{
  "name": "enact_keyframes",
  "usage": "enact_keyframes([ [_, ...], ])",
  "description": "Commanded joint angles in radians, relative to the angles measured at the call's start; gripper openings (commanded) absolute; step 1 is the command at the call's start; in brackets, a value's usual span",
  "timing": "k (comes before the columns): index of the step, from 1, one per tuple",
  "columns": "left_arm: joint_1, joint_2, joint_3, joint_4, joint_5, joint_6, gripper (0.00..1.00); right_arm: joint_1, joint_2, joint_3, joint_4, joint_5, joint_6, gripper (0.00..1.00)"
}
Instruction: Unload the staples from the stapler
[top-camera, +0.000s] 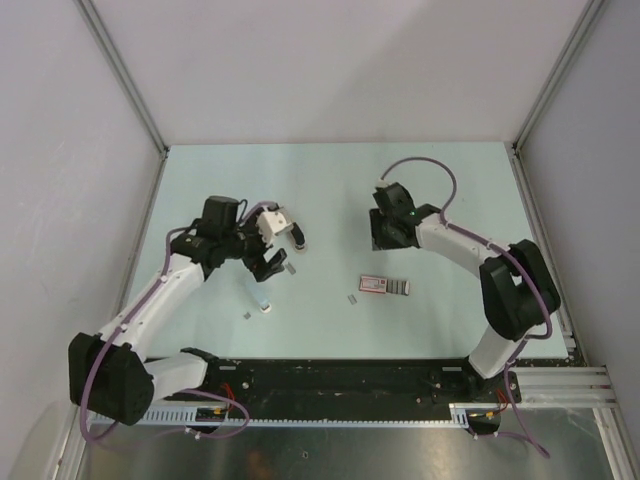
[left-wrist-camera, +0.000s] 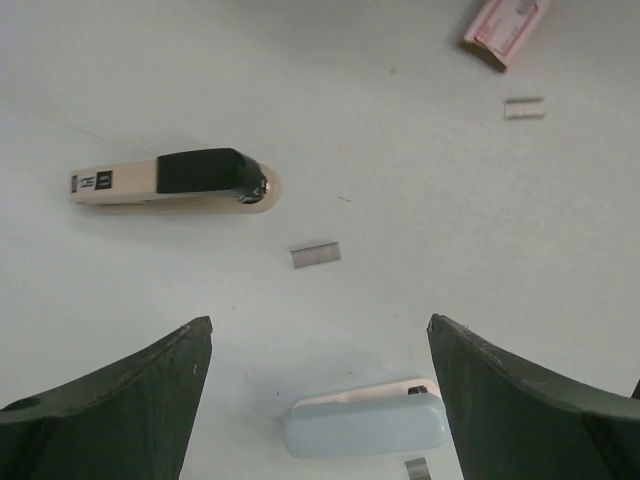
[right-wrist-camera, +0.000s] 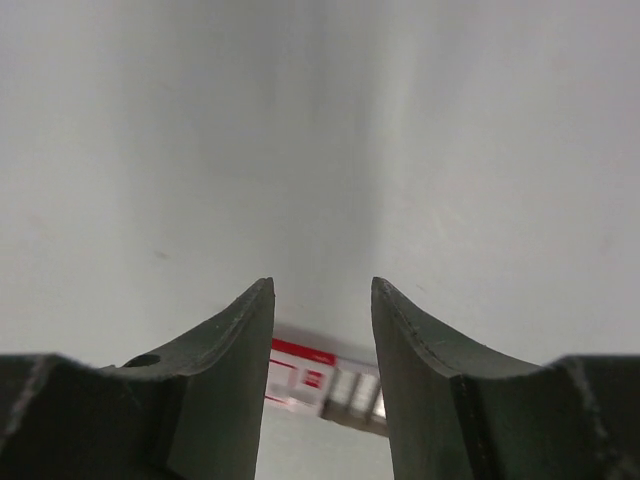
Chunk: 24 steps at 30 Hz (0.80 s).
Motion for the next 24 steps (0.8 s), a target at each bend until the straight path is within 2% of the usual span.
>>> enact_keyframes([
  [1, -0.081, 0.005, -0.029, -0.021, -0.065, 0.14, 0.94, -0.038, -0.106, -0.137, 0.06, 0.055, 0.063, 0.49],
  [8, -0.181, 0.083, -0.067, -0.042, -0.136, 0.443, 0.99, -0.128, -0.207, -0.281, 0.106, -0.033, 0.101, 0.52],
  [16, -0.2, 0.3, 0.013, -0.045, -0.206, 0.629, 1.0, -0.141, -0.179, -0.318, 0.14, -0.051, 0.107, 0.51],
  [20, -0.205, 0.353, 0.025, -0.042, -0.195, 0.735, 1.0, -0.131, -0.17, -0.353, 0.156, -0.05, 0.12, 0.51],
  [24, -0.213, 0.406, 0.079, -0.042, -0.192, 0.772, 1.0, -0.125, -0.174, -0.388, 0.181, -0.064, 0.14, 0.51],
])
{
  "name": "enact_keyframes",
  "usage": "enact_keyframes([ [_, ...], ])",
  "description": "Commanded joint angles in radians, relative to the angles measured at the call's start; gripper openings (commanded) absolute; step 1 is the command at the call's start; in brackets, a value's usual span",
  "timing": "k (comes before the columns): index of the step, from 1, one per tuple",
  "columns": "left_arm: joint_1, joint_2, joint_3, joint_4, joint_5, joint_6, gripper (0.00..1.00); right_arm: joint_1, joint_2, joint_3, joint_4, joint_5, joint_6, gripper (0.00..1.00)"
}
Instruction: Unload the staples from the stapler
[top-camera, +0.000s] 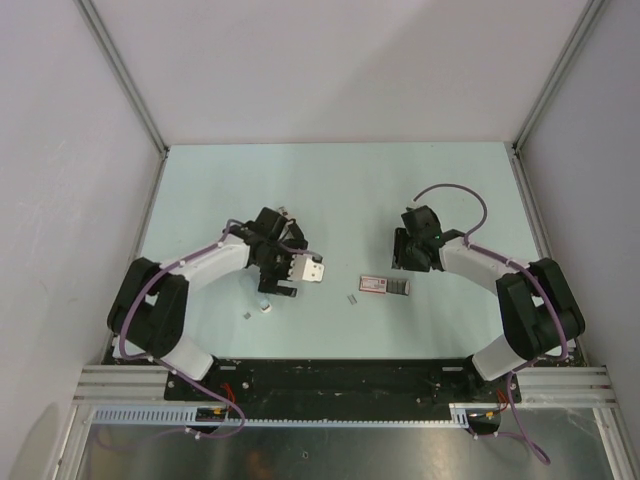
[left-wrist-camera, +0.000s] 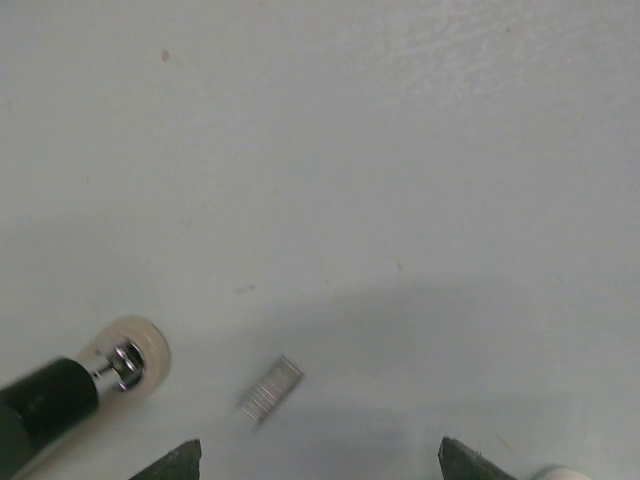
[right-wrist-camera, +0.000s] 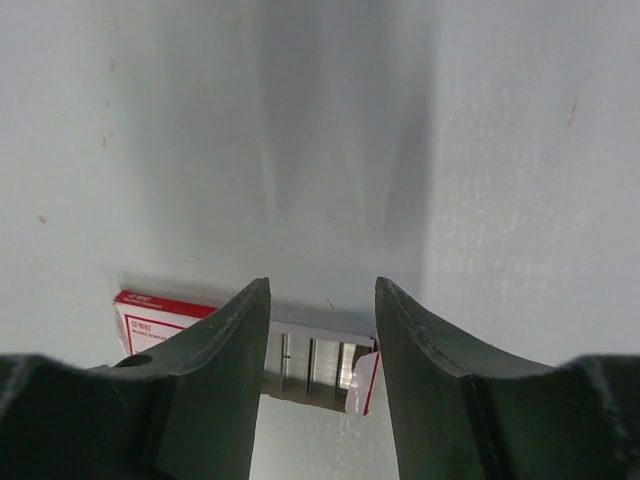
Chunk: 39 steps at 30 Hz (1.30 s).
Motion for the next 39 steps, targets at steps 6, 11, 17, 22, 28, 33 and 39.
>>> enact_keyframes([
  [6, -0.021, 0.079, 0.135, 0.005, 0.014, 0.16, 0.99, 0.034, 0.015, -0.035, 0.07, -0.021, 0.043, 0.5],
  [11, -0.037, 0.118, 0.123, 0.006, -0.02, 0.237, 0.97, 0.036, 0.048, -0.035, 0.094, -0.038, 0.04, 0.48],
  [17, -0.065, 0.161, 0.118, 0.003, -0.054, 0.313, 0.92, 0.045, 0.059, -0.043, 0.095, -0.04, 0.038, 0.47],
  [22, -0.07, 0.207, 0.153, -0.011, -0.071, 0.325, 0.83, 0.051, 0.037, -0.064, 0.095, -0.049, 0.045, 0.46],
  [28, -0.072, 0.244, 0.186, -0.048, -0.083, 0.336, 0.7, 0.072, 0.008, -0.09, 0.09, -0.054, 0.056, 0.44],
  [33, -0.076, 0.265, 0.199, -0.089, -0.09, 0.352, 0.45, 0.083, -0.005, -0.112, 0.094, -0.064, 0.067, 0.42],
  [39, -0.087, 0.274, 0.194, -0.112, -0.11, 0.375, 0.44, 0.096, -0.01, -0.119, 0.099, -0.066, 0.076, 0.41],
])
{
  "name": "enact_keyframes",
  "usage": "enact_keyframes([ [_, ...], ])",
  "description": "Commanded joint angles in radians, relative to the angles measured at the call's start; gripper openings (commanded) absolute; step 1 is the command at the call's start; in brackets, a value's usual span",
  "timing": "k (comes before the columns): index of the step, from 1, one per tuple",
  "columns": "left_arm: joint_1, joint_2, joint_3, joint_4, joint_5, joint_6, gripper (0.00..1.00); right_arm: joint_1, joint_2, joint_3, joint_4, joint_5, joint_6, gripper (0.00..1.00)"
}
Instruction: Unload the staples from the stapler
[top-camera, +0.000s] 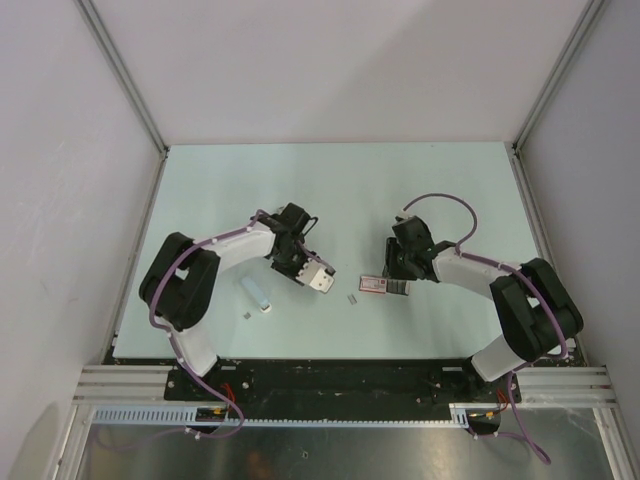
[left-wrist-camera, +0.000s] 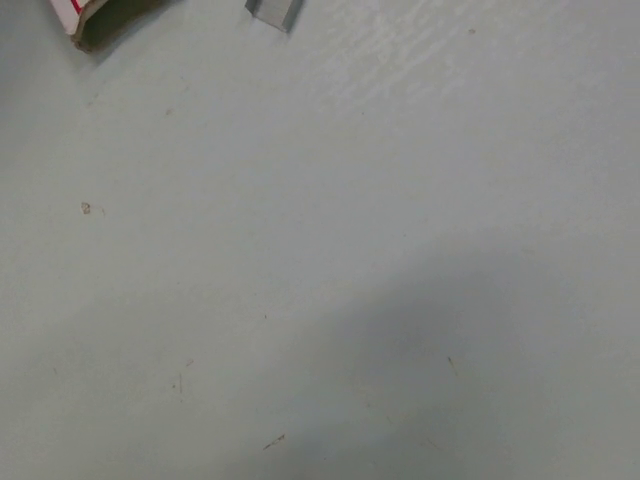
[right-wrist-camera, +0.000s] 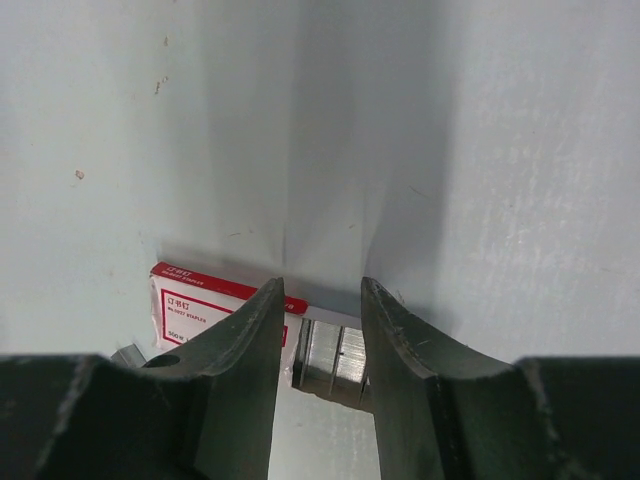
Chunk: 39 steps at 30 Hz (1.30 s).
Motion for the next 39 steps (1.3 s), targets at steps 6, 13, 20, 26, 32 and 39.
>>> enact_keyframes([
  [6, -0.035, 0.042, 0.008, -0.088, -0.03, 0.066, 0.43, 0.017, -0.019, -0.025, -0.016, -0.019, 0.026, 0.4],
  [13, -0.056, 0.079, 0.041, -0.15, -0.058, 0.061, 0.37, 0.017, -0.031, -0.026, -0.027, -0.019, 0.022, 0.38],
  [20, -0.058, 0.089, 0.065, -0.177, -0.048, 0.041, 0.32, 0.02, -0.059, -0.039, -0.039, -0.019, 0.03, 0.38],
  [26, -0.062, 0.086, 0.063, -0.184, -0.038, 0.024, 0.28, 0.035, -0.083, -0.063, -0.043, -0.019, 0.051, 0.38],
  [32, -0.069, 0.08, 0.095, -0.199, 0.008, -0.048, 0.2, 0.046, -0.1, -0.071, -0.038, -0.019, 0.073, 0.38],
  [39, -0.07, 0.048, 0.144, -0.22, 0.074, -0.17, 0.11, 0.022, -0.126, -0.047, -0.019, -0.047, 0.071, 0.43],
])
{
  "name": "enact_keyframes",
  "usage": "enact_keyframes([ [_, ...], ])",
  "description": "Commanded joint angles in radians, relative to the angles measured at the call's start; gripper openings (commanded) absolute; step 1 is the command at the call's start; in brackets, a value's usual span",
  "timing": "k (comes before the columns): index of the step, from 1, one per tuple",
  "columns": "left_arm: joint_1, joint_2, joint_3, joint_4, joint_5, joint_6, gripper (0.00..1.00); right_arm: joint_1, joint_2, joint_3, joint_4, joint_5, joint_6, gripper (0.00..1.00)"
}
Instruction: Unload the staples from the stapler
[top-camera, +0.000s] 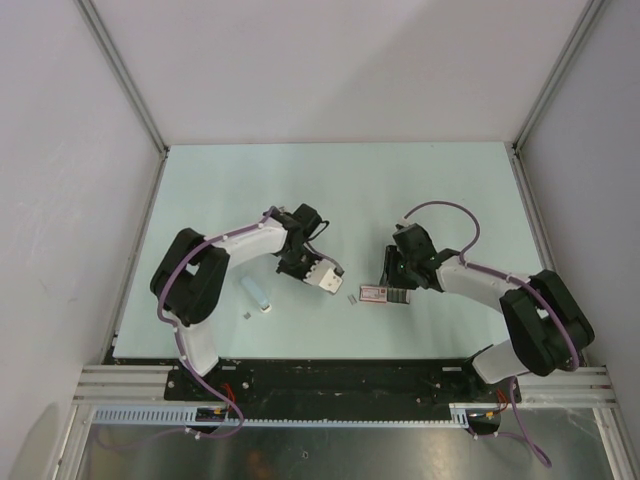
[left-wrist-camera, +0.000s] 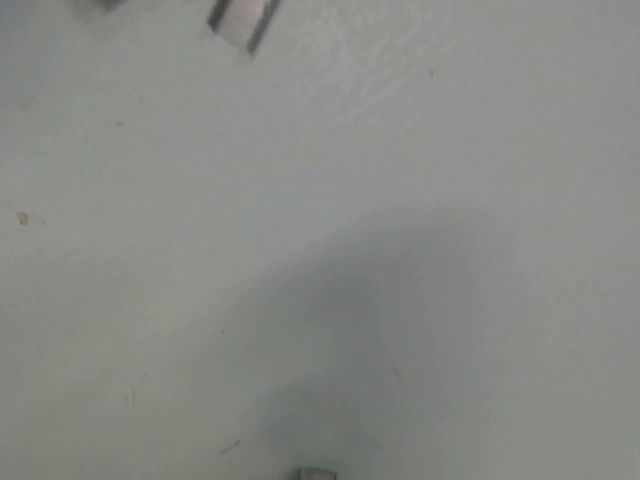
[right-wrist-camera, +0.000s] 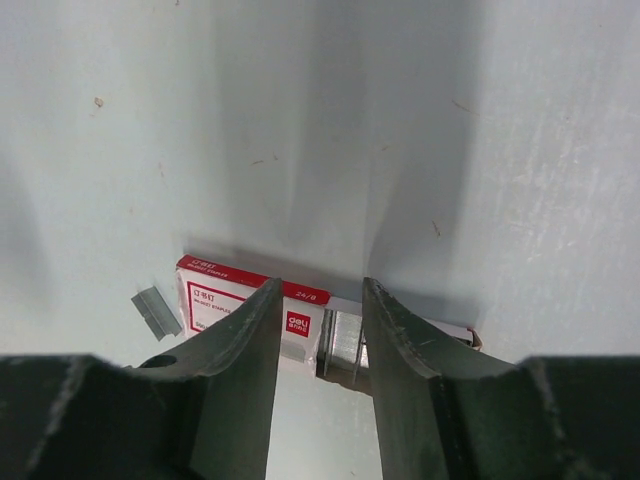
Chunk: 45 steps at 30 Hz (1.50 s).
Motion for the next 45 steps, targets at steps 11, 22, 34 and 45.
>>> enact_keyframes([
  [11, 0.014, -0.137, 0.278, -0.09, 0.303, -0.387, 0.14, -0.083, -0.211, 0.042, 0.08, -0.055, -0.071, 0.58],
  [22, 0.159, -0.133, 0.674, -0.081, 1.159, -1.05, 0.25, -0.085, -0.527, 0.043, 0.349, -0.282, -0.169, 0.55],
  [34, 0.137, -0.054, 0.639, -0.082, 1.428, -1.168, 0.31, -0.03, -0.566, 0.067, 0.514, -0.39, -0.064, 0.49],
  [45, 0.011, -0.077, 0.424, -0.071, 0.472, -0.834, 0.44, -0.058, -0.542, 0.072, 0.197, -0.058, -0.115, 0.49],
])
